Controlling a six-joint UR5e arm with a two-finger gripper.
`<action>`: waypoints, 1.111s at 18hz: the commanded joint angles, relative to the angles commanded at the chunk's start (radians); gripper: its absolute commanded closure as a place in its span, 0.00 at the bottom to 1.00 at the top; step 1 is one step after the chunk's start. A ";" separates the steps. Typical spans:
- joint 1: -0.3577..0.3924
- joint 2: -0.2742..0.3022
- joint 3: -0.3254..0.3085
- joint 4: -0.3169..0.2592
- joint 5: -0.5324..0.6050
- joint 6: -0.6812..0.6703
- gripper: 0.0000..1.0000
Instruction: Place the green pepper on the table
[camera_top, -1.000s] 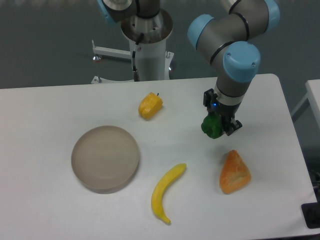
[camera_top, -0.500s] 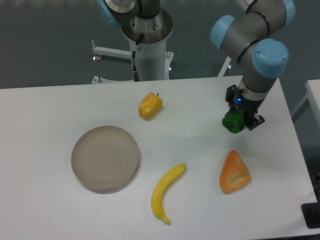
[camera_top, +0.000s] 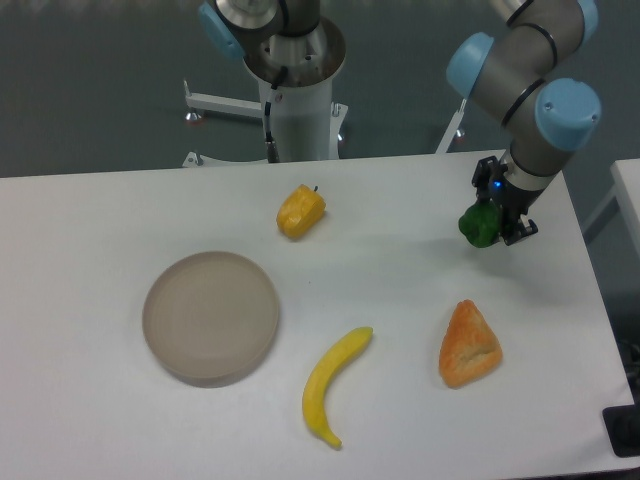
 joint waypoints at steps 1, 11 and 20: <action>-0.003 0.000 -0.003 0.006 0.000 0.003 0.61; -0.012 -0.002 0.001 -0.003 -0.092 -0.050 0.00; -0.133 0.021 0.193 -0.201 -0.080 -0.245 0.00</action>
